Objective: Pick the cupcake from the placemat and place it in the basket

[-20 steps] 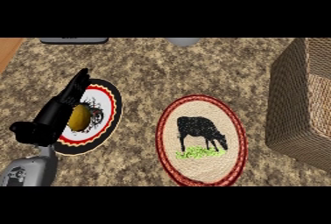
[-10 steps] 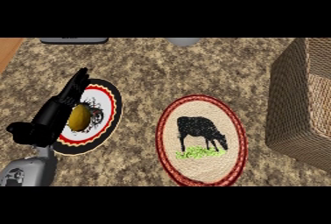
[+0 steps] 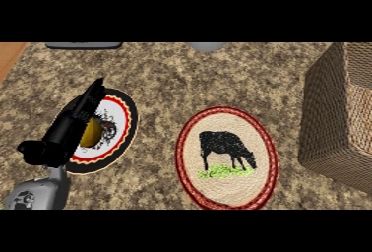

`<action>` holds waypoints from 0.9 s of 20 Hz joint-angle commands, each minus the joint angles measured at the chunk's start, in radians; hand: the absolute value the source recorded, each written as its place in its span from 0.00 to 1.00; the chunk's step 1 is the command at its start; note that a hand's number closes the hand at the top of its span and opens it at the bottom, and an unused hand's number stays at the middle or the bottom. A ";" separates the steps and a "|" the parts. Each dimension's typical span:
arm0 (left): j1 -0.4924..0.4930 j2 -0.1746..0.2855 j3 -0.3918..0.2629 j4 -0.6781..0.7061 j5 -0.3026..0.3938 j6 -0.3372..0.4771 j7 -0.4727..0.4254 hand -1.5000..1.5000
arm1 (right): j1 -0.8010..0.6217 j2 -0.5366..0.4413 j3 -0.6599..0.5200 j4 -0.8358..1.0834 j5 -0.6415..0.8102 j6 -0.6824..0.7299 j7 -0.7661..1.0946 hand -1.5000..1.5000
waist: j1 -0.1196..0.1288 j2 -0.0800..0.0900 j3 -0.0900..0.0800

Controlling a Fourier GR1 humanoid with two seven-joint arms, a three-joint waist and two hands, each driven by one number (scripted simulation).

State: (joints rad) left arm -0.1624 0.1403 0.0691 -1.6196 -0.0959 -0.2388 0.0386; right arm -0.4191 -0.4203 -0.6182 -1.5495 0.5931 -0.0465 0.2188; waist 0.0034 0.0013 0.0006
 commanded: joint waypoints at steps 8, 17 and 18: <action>-0.042 0.003 0.005 0.047 -0.017 0.003 -0.013 0.50 | -0.063 -0.087 -0.009 0.261 -0.095 -0.159 -0.169 0.00 | -0.001 0.000 0.000; -0.039 0.013 0.022 0.047 0.003 -0.012 -0.005 0.50 | -0.138 -0.160 -0.075 0.273 -0.301 -0.085 -0.162 0.00 | -0.003 -0.002 -0.001; -0.016 0.059 0.069 0.009 0.063 -0.065 0.008 0.50 | -0.127 -0.135 -0.074 0.242 -0.306 -0.102 -0.127 0.00 | -0.001 -0.003 -0.001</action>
State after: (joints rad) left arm -0.1801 0.1596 0.0939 -1.5941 -0.0849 -0.2598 0.0340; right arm -0.5216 -0.5428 -0.6699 -1.2856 0.3528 -0.1586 0.0425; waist 0.0021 -0.0003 0.0002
